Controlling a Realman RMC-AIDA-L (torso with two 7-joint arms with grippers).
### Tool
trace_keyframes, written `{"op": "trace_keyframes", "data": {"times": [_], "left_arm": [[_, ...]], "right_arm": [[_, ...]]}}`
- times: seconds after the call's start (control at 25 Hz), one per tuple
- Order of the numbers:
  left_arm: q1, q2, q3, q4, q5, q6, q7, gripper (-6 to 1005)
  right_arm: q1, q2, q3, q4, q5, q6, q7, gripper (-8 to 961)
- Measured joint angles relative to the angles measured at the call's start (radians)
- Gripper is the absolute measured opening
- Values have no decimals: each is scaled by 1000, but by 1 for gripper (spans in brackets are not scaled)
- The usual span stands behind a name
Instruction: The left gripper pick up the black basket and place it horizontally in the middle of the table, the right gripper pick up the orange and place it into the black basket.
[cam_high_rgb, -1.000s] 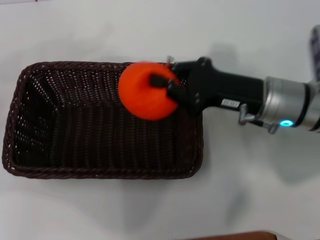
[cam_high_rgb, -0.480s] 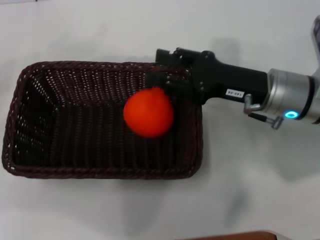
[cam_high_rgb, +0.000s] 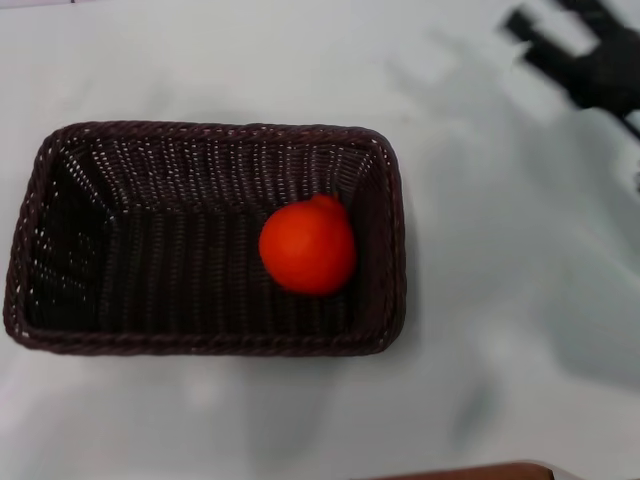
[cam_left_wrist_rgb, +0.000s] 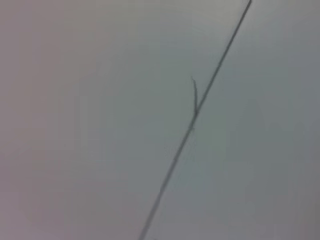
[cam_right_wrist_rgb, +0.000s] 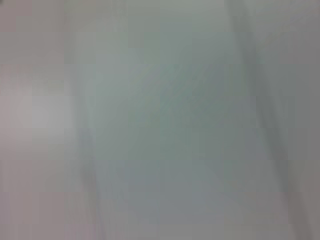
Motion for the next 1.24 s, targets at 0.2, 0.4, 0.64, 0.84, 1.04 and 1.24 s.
{"op": "trace_keyframes", "data": {"times": [0.2,0.4,0.64,0.84,1.04,1.24], "left_arm": [[27,0,-1,137,-110,7,298,782],[33,-1,-1,259,-195,82,439,782],[46,-1,-2,296,-211,111,444,782],[59,-3,-3,300,-225,104,444,782],[62,-3,-3,308,-233,103,445,782],[53,-3,-2,335,-265,102,445,782]], "right_arm": [[-13,2,52,-215,223,48,-238,950],[-2,5,66,-348,351,95,-341,945],[-3,5,60,-358,350,102,-337,944],[-2,5,62,-358,355,104,-337,945],[5,5,65,-358,358,111,-337,945],[17,5,65,-354,358,117,-337,945]]}}
